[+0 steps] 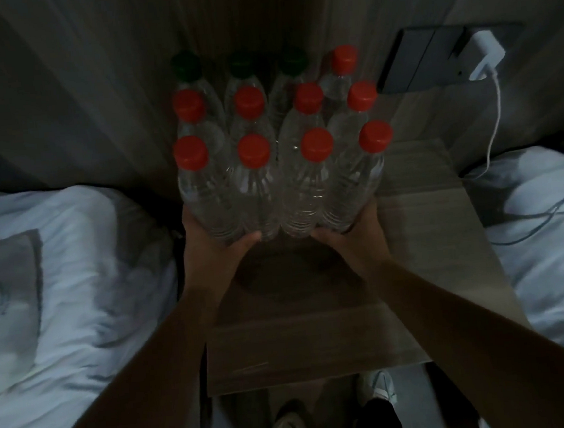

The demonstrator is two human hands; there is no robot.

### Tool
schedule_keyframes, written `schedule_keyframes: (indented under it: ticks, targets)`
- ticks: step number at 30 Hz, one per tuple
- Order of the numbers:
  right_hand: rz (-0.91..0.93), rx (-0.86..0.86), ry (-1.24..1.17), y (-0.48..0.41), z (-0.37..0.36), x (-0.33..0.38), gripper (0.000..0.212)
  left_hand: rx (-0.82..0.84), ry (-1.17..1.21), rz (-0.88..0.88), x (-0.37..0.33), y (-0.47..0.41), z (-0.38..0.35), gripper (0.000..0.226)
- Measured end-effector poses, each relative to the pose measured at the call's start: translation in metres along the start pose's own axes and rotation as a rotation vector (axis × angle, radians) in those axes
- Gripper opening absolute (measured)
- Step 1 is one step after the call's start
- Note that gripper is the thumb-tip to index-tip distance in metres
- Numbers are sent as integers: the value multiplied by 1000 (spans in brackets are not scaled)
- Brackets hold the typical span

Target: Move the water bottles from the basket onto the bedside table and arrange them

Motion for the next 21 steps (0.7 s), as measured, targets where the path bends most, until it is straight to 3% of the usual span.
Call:
schedule_keyframes:
  ticks: [9,13,17,21]
  targets:
    - [9,-97,64,-6,-11,0,107,-54,-84,-11,0,-8,-7,108]
    - [-58,-147,151,-3,-10,0,118,-38,-52,42,-4,-4,-4,112]
    - [-281,-126,269,11,-8,5,131,42,-101,332,-8,6,-1,136]
    - [-449,4,407,36,-3,24,121,187,-297,468,-31,28,5,128]
Point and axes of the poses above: each hand's wrist, its own y-axis away from the middle knuckle, its own z-axis out of the back of the hand, x = y × z, the point moved 3 cm from there along -y, towards the middle knuckle, and after that the axes turned 7 degrees about x, right-handed, at the moved point
